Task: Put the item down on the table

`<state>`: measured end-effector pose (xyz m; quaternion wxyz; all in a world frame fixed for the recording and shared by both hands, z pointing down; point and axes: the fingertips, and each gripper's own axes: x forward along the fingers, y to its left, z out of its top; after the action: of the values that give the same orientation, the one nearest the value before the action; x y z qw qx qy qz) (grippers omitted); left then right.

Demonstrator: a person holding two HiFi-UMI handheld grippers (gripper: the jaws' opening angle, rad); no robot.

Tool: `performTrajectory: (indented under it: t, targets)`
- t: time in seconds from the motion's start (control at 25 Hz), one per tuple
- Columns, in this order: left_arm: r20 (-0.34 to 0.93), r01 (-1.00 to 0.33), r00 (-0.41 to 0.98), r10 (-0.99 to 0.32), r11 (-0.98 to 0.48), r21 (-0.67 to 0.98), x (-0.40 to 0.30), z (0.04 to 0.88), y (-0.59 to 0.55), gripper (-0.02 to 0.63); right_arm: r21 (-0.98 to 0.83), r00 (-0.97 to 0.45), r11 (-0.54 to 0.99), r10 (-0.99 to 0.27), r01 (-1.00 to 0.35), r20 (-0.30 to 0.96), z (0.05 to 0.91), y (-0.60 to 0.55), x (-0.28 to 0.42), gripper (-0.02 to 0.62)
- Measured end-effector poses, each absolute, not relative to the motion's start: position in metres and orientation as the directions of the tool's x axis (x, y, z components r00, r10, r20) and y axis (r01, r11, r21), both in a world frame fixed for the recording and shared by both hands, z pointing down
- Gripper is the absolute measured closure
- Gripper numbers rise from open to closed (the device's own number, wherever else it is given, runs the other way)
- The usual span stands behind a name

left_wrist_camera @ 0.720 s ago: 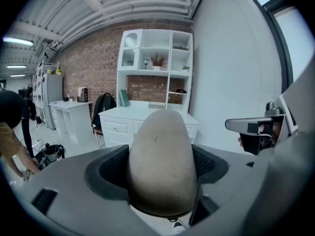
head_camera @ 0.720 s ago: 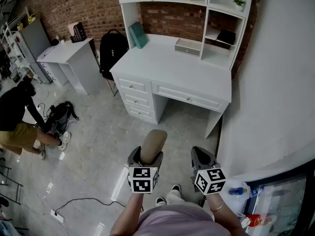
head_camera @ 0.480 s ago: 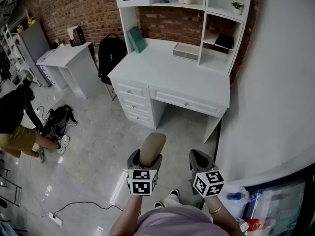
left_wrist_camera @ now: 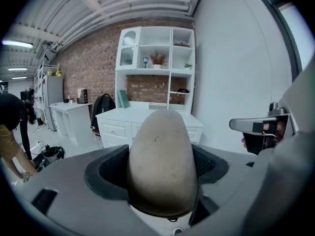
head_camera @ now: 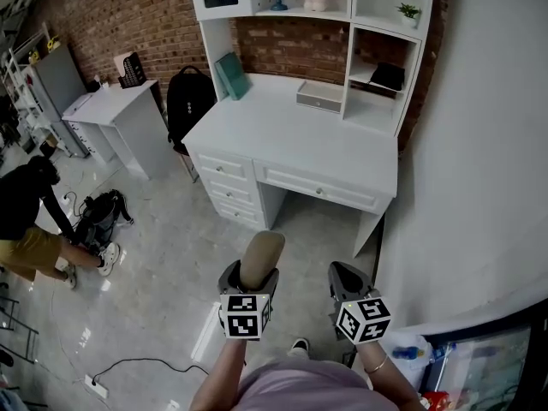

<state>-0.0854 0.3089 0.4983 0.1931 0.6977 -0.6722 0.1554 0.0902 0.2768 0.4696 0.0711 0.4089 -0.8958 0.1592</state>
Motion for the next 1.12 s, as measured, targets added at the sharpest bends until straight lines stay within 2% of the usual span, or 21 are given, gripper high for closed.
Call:
performTrajectory:
  t: [0.48,1.12]
  targets:
    - [0.491,-0.996,0.062,-0.869,-0.022,0.087,-0.096,0.508,0.262,0.224,-0.247,-0.649,0.600,-0.706,-0.761,0.283,0.485,0.238,0.083,0.594]
    - [0.487,-0.991,0.118,-0.865,-0.072,0.113,-0.151,0.518,0.078,0.224,-0.228,-0.566,0.519,-0.771,-0.824,0.292,0.486,0.068,0.041,0.593]
